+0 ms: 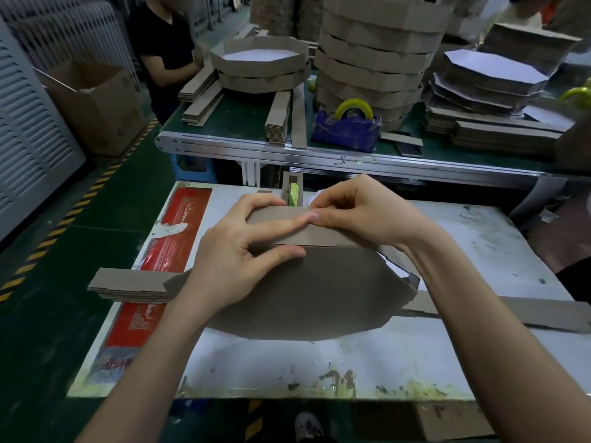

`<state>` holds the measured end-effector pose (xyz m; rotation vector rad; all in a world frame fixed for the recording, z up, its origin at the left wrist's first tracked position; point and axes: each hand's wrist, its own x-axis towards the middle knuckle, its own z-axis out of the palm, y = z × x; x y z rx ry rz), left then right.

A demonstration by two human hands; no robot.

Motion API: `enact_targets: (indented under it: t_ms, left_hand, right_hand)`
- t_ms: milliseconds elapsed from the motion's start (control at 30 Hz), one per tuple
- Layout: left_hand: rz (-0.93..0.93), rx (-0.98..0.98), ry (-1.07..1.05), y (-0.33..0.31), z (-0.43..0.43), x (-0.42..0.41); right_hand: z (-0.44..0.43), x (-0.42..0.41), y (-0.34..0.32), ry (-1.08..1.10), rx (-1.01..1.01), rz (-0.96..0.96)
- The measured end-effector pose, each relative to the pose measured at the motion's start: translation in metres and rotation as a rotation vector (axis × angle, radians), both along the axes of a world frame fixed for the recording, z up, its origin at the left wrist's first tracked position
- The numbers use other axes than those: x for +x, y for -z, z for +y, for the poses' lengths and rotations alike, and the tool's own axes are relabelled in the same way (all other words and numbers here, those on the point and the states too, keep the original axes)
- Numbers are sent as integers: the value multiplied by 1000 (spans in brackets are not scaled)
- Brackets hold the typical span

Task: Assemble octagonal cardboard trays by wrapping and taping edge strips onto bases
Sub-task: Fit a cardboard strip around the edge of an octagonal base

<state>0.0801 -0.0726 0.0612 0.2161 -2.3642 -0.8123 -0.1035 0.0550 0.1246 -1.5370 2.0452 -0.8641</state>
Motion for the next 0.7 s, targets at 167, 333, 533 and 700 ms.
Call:
enact_targets:
  t_ms: [167, 333, 533, 700]
  left_hand:
    - [17, 38, 25, -4, 3, -1]
    - [-29, 23, 58, -7, 3, 1]
    - [-12, -36, 117, -9, 4, 9]
    - [-22, 17, 137, -10, 3, 18]
  right_hand:
    - [7, -3, 1, 1, 3, -27]
    - [6, -5, 0, -17, 91, -41]
    - [-17, -46, 2, 111, 137, -326]
    - [-85, -89, 60, 397, 239, -474]
